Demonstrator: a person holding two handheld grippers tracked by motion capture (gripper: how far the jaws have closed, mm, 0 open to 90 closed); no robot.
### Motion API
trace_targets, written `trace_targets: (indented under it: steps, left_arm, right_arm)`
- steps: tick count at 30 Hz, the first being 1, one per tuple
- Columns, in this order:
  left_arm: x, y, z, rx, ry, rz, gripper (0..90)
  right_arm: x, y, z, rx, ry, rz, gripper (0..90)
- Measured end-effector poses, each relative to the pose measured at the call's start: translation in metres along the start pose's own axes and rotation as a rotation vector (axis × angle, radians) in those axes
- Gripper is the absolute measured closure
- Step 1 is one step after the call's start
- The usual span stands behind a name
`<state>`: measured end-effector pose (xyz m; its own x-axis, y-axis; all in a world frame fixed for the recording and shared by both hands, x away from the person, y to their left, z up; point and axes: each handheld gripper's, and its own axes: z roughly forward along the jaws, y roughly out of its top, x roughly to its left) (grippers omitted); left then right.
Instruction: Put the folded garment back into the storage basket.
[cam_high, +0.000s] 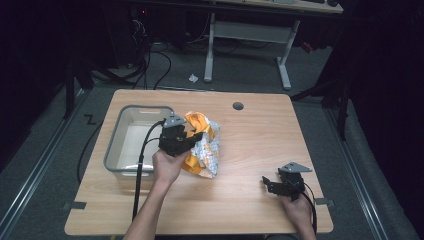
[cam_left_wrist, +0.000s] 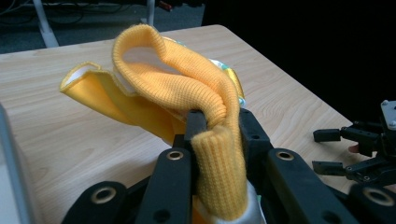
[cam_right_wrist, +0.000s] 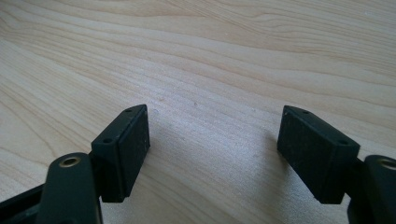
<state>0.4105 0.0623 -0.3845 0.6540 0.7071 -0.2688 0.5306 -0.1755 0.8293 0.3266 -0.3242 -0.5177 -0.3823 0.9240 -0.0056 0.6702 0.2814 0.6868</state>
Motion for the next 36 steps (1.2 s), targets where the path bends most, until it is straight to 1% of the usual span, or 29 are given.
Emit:
trace_targets:
  steps: [3,8,12,15,17,25,34,35,36]
  left_arm:
    - [0.003,0.006,-0.006,-0.004,0.008,0.006,77.7]
    - [0.006,0.010,-0.009,-0.002,0.018,0.011,77.7]
    - [0.013,0.013,-0.016,-0.013,0.028,0.004,77.7]
    - [0.016,0.014,-0.018,-0.017,0.028,0.001,77.7]
    - [0.020,0.015,-0.022,-0.019,0.024,-0.012,77.7]
    - [0.027,0.019,-0.032,-0.031,0.042,-0.012,77.7]
    - [0.034,0.022,-0.055,-0.045,0.077,-0.007,77.7]
    - [0.034,0.022,-0.055,-0.045,0.077,-0.007,77.7]
    - [0.037,0.022,-0.060,-0.049,0.084,-0.011,77.7]
  right_arm:
    - [0.000,0.000,0.000,0.000,0.000,0.000,25.7]
    - [0.000,0.000,0.000,0.000,0.000,0.000,25.6]
    - [0.000,0.000,0.000,0.000,0.000,0.000,25.7]
    - [0.000,0.000,0.000,0.000,0.000,0.000,25.7]
    - [0.000,0.000,0.000,0.000,0.000,0.000,25.7]
    - [0.000,0.000,0.000,0.000,0.000,0.000,25.7]
    - [0.000,0.000,0.000,0.001,0.000,0.001,25.7]
    - [0.000,0.000,0.000,0.001,0.000,0.001,25.7]
    - [0.000,0.000,0.000,0.001,0.000,0.002,25.7]
